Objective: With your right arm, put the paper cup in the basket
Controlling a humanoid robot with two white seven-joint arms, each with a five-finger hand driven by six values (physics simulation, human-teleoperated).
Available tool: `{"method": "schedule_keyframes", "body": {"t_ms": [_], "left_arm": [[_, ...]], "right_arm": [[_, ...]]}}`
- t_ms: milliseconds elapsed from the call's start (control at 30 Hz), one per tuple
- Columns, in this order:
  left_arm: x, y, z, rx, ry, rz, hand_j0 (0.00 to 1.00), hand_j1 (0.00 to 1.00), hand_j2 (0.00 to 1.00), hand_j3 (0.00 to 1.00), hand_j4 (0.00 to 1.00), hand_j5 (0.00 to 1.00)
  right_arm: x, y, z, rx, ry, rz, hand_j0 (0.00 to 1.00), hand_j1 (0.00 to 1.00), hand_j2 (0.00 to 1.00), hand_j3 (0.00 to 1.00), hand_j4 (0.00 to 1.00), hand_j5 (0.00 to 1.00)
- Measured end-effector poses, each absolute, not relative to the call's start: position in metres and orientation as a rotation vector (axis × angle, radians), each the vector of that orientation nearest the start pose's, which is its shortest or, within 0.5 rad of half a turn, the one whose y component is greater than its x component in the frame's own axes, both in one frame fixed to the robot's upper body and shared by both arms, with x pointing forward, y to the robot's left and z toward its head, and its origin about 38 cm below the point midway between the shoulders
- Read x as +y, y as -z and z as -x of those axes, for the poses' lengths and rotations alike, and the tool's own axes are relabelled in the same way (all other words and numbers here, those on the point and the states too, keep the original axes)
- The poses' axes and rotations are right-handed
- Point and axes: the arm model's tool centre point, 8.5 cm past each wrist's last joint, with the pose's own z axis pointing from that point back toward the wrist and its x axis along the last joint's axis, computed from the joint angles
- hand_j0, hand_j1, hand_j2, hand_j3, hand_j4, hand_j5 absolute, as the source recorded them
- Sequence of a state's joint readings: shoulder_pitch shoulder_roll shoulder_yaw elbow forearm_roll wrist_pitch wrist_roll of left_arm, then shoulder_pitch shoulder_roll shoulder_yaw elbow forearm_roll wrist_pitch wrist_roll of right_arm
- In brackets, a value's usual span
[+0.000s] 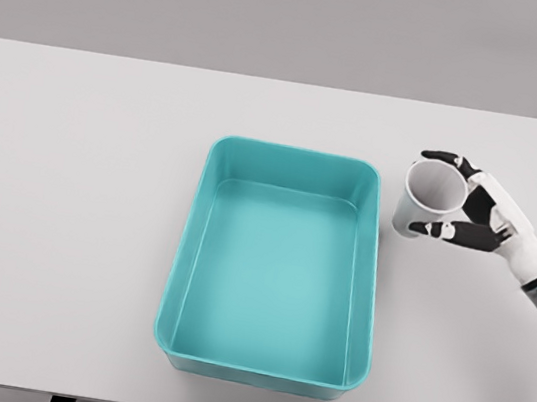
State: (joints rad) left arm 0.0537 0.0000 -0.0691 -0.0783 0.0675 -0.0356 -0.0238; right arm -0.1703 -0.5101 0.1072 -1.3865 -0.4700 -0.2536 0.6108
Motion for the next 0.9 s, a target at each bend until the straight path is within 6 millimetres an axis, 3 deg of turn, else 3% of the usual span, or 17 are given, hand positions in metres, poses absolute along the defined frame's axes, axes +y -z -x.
{"method": "schedule_keyframes", "body": {"t_ms": [500,900], "left_arm": [[0.268,0.263,0.004,-0.06,0.005,-0.058,1.0,1.0,1.0,1.0,1.0,1.0],[0.268,0.263,0.004,-0.06,0.005,-0.058,1.0,1.0,1.0,1.0,1.0,1.0]], "right_arm": [[-0.33,-0.168,-0.397,-1.696,-0.688,-0.36,0.74,0.74,0.74,0.74,0.74,0.74],[-0.319,-0.186,-0.396,-1.711,-0.718,-0.376,0.74,0.74,0.74,0.74,0.74,0.74]]}}
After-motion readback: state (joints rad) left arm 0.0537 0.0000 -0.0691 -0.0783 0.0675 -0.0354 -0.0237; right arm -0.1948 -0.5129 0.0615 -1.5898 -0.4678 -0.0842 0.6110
